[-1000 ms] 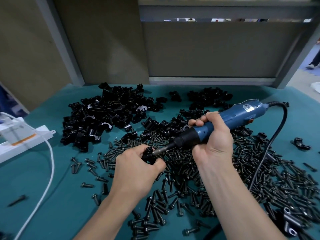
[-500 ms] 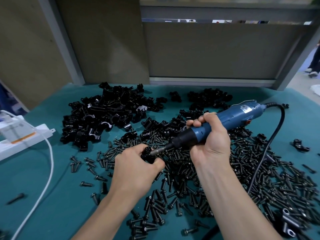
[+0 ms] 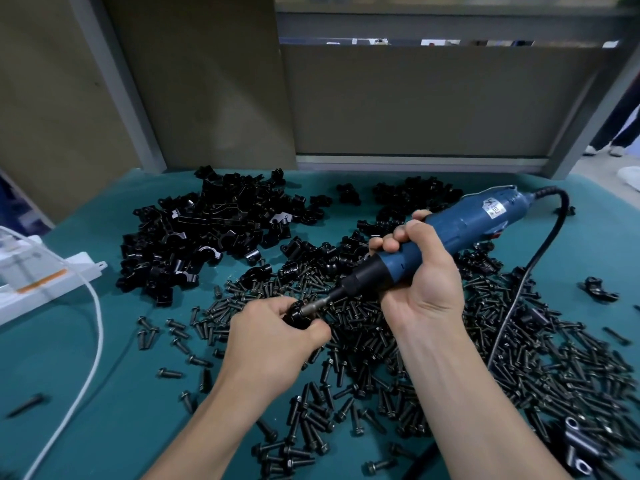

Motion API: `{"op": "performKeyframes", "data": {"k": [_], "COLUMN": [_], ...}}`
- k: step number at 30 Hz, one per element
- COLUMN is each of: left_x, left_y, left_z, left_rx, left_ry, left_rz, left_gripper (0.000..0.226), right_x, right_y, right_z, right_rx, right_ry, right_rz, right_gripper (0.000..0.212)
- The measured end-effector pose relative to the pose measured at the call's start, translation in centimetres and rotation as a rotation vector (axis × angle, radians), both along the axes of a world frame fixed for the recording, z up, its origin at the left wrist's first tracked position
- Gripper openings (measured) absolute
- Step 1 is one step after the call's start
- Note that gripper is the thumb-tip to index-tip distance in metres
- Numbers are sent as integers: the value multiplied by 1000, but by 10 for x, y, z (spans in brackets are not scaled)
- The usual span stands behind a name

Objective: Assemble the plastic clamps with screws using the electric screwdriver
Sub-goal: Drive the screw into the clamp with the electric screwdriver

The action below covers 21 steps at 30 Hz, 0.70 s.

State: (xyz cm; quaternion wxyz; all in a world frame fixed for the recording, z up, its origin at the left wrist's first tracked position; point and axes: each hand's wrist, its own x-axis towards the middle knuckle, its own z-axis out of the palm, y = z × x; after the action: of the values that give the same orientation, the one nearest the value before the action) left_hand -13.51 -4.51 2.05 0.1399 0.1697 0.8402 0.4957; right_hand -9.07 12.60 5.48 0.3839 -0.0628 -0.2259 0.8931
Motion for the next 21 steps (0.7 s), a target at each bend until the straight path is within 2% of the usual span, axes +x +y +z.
{"op": "performKeyframes", "data": {"k": [9, 14, 17, 19, 21], "left_x": [-4, -8, -17, -22, -24], "left_y": [-3, -5, -9, -9, -9], "left_z": [3, 1, -1, -2, -2], "left_rx": [12, 6, 128, 268, 378], "left_ry": [41, -58, -54, -127, -248], "left_rz": [-58, -126, -10, 97, 151], "left_gripper": [10, 14, 16, 18, 13], "right_x": [8, 24, 29, 30, 33], "right_y": [7, 23, 34, 35, 32], "right_z": [6, 14, 24, 28, 28], "right_rx": [-91, 60, 28, -75, -117], "right_ry": [-26, -59, -248, -335, -407], "right_rz": [85, 183, 201, 192, 166], "right_gripper": [26, 21, 23, 26, 41]}}
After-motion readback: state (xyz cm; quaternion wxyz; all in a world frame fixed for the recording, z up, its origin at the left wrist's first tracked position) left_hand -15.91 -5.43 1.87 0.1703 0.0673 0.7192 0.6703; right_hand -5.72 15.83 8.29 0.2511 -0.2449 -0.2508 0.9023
